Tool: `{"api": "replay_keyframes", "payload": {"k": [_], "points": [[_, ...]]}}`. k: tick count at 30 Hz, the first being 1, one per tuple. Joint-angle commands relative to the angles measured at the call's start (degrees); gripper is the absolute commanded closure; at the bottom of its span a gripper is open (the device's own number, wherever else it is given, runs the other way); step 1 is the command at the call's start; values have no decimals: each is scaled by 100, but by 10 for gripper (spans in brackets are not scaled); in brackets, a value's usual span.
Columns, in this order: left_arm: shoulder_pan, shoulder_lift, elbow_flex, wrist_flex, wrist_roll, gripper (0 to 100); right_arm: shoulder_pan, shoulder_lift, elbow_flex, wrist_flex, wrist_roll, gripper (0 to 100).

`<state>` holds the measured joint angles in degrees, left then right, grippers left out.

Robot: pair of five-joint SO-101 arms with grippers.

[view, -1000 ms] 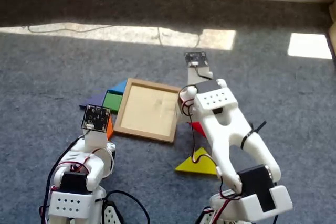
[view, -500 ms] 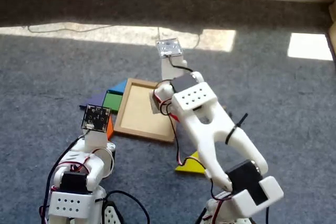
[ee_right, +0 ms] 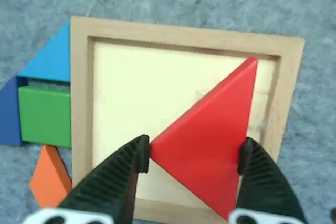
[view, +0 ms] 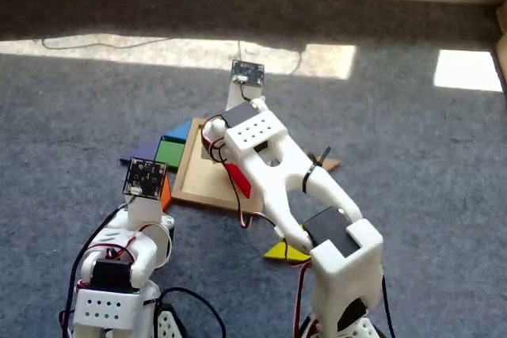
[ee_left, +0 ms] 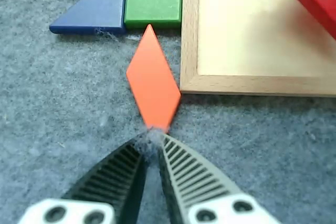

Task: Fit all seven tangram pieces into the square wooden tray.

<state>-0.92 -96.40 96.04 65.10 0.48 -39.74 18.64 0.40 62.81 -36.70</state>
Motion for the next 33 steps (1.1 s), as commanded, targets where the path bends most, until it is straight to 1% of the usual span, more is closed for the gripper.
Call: {"api": "replay_keyframes", "payload": {"k": [1, 3, 8, 12, 14, 17, 19, 21, 23, 25, 27, 30, 33], "points": [[-66, -57, 163, 26, -35, 988, 13, -101, -347, 22, -299, 810], [-66, -57, 163, 26, -35, 988, 40, -101, -347, 22, -352, 795], [-66, -57, 163, 26, -35, 988, 119, -101, -321, 31, -352, 690], [-66, -57, 163, 26, -35, 988, 92, -119, -330, 110, -299, 680], [-66, -57, 163, 26, -35, 988, 92, -119, -347, 382, -44, 680], [-66, -57, 163, 26, -35, 988, 84, -145, -374, 479, 466, 684], [-66, -57, 163, 26, -35, 988, 84, -127, -479, 479, 668, 733], [-66, -57, 163, 26, -35, 988, 110, -127, -585, 453, 932, 824], [-66, -57, 163, 26, -35, 988, 110, -127, -699, 312, 1415, 920], [-66, -57, 163, 26, -35, 988, 84, -119, -716, 154, 1925, 996], [-66, -57, 163, 26, -35, 988, 66, -101, -690, 13, 2136, 986], [-66, -57, 163, 26, -35, 988, -22, -75, -602, -295, 2171, 993], [-66, -57, 163, 26, -35, 988, -145, -75, -198, -347, 2180, 993]]}}
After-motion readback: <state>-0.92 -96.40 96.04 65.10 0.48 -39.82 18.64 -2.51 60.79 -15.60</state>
